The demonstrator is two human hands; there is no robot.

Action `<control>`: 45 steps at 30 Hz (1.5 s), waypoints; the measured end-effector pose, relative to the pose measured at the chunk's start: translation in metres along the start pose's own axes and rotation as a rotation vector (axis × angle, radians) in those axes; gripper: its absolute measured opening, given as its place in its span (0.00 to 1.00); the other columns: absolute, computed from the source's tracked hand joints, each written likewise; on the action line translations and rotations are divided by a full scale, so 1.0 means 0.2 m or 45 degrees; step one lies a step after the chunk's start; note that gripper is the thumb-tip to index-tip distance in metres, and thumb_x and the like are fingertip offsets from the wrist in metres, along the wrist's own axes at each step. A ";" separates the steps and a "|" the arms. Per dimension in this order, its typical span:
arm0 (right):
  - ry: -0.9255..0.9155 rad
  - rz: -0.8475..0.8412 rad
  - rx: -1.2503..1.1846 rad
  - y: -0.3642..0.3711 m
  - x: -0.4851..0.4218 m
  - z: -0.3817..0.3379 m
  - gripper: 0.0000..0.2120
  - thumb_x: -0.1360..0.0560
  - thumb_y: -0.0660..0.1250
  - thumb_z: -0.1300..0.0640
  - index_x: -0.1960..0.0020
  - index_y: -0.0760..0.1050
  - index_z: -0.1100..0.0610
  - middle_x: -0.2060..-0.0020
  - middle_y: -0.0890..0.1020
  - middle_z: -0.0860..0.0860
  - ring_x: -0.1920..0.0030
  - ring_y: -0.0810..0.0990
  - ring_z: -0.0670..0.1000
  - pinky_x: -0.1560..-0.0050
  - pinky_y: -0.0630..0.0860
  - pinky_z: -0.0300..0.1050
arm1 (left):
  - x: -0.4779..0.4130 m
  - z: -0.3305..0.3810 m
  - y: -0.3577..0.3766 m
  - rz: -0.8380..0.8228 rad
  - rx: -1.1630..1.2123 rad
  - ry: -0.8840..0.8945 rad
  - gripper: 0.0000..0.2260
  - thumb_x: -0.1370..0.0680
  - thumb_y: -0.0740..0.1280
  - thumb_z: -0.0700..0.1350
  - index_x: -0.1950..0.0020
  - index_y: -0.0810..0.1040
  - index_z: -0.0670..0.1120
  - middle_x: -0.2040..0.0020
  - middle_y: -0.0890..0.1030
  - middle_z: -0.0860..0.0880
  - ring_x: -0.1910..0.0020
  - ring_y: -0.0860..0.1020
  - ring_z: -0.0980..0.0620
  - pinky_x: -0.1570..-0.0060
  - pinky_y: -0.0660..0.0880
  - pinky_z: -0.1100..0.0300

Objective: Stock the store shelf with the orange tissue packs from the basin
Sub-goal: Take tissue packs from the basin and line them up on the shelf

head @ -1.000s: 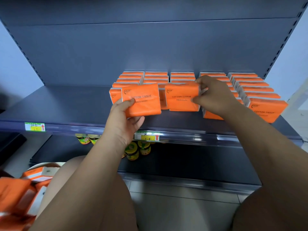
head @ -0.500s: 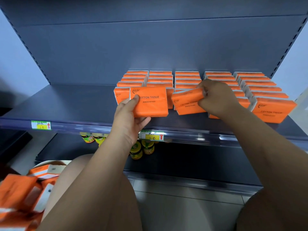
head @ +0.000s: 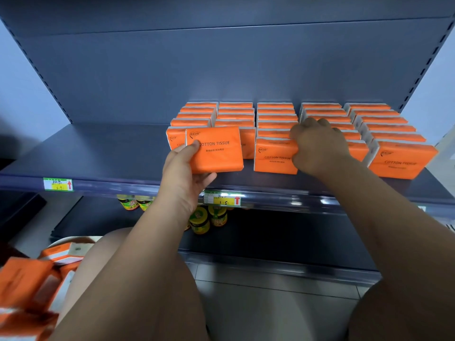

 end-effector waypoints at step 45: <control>0.241 -0.075 -1.290 0.08 0.11 -0.51 0.07 0.25 0.66 0.57 0.48 0.73 0.58 0.65 0.78 0.51 0.65 0.77 0.52 0.67 0.70 0.46 | -0.30 -0.01 0.10 0.019 -0.686 0.358 0.11 0.23 0.74 0.38 0.42 0.78 0.46 0.49 0.85 0.45 0.48 0.85 0.46 0.42 0.82 0.42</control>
Point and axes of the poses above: each hand's wrist, its own x-axis away from the middle knuckle, its own y-axis out of the palm, z = x × y, the point moved 10 cm from there along -x, towards the middle knuckle
